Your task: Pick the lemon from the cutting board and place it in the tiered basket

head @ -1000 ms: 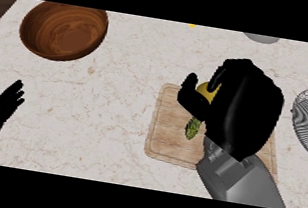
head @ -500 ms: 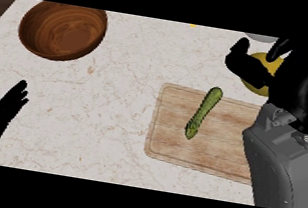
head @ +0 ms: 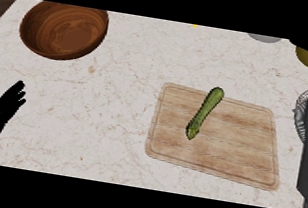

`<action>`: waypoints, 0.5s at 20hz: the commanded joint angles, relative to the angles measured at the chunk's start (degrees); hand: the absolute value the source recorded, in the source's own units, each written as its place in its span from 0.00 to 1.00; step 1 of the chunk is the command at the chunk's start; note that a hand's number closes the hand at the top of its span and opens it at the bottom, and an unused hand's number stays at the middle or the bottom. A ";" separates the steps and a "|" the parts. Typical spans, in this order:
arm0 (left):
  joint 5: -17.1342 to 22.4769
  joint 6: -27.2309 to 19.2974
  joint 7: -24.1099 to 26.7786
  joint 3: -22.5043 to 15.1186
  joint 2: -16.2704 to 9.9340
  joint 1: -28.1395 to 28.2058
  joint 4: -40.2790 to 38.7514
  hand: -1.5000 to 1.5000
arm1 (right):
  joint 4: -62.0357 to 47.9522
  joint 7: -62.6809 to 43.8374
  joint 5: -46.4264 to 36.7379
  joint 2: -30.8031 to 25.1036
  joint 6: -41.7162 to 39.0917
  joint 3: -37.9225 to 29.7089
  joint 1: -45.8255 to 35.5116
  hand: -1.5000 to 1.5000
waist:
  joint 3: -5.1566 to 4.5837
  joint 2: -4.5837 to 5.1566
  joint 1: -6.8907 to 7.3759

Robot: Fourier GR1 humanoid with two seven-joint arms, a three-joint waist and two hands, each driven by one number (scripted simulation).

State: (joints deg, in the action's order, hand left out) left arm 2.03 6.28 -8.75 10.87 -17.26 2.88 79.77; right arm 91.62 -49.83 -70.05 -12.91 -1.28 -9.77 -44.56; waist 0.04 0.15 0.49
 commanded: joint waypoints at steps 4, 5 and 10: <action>-1.79 -1.12 1.69 -1.05 1.96 -1.36 -2.82 0.50 | -14.30 15.22 13.00 -7.03 11.19 -12.35 -1.71 1.00 | 0.00 0.23 0.14; -0.36 0.66 0.94 -0.17 0.83 -0.04 -0.51 0.50 | -18.06 13.85 11.50 -6.87 12.06 -11.08 -5.72 1.00 | -0.02 0.08 0.47; -0.57 -0.41 -4.13 -0.05 0.83 -3.43 0.70 0.50 | -27.72 18.37 14.39 -11.02 14.40 -13.10 -9.16 1.00 | -0.01 0.03 0.37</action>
State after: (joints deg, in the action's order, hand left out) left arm 1.22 6.39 -8.30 10.98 -16.55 1.21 78.20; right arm 72.05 -34.20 -57.48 -21.36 10.55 -21.22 -49.98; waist 0.08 0.17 0.69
